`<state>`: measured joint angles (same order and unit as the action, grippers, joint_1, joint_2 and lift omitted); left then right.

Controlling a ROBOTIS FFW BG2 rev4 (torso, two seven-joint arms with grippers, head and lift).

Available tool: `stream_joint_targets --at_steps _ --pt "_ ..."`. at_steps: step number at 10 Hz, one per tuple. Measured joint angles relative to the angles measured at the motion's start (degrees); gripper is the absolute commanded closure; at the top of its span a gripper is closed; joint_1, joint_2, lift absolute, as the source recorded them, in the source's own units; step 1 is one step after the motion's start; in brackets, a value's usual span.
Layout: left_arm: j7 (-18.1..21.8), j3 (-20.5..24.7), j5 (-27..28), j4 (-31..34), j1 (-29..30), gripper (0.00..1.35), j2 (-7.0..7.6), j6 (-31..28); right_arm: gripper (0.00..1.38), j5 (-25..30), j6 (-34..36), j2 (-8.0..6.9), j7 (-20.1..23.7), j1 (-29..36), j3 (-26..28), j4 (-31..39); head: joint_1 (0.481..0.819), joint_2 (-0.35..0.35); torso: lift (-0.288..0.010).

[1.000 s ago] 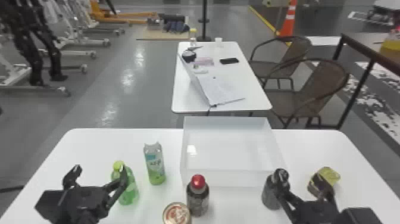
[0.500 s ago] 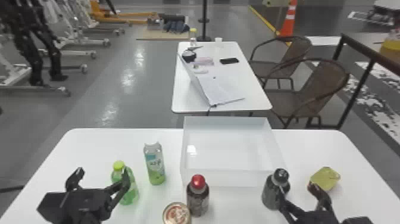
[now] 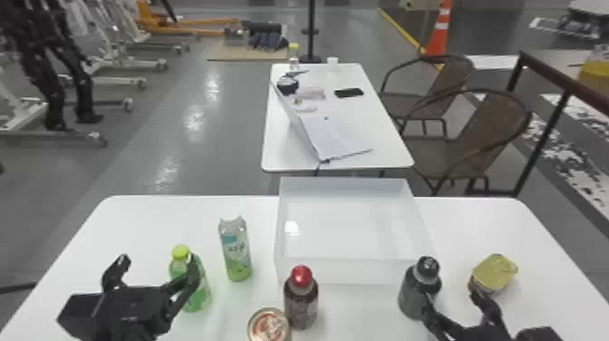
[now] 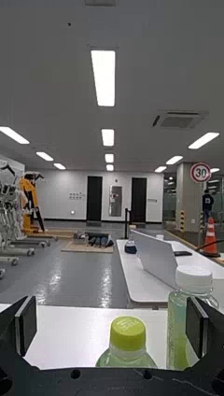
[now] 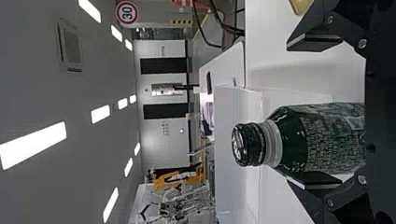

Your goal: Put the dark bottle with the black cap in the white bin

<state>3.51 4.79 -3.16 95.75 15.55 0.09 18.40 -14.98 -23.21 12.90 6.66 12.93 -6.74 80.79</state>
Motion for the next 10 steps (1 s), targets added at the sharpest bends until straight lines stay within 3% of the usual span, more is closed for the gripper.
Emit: stream_joint_targets --at_steps 3,5,7,8,10 --pt "0.0 -0.3 -0.4 -0.4 -0.3 0.1 0.0 0.7 0.3 -1.6 4.8 0.03 8.5 -4.4 -0.3 -4.2 0.549 0.0 -0.1" --pt "0.1 -0.5 -0.9 -0.7 -0.6 0.1 0.0 1.3 0.3 -0.9 7.4 -0.11 10.5 -7.6 -1.1 -7.0 0.549 0.0 -0.1" --pt "0.4 -0.7 -1.2 -1.1 -0.9 0.1 0.0 1.7 0.7 0.1 10.0 -0.23 11.5 -9.0 -1.2 -7.5 0.549 0.0 -0.1" --pt "0.4 -0.7 -1.2 -1.2 -0.9 0.1 0.0 1.7 0.78 -0.2 10.5 -0.24 11.5 -9.0 -1.2 -7.3 0.549 0.0 -0.1" --pt "0.4 -0.8 -1.4 -1.5 -1.0 0.1 0.0 1.9 0.82 -1.2 9.8 -0.1 11.5 -7.4 -0.9 -5.0 0.549 0.0 -0.1"
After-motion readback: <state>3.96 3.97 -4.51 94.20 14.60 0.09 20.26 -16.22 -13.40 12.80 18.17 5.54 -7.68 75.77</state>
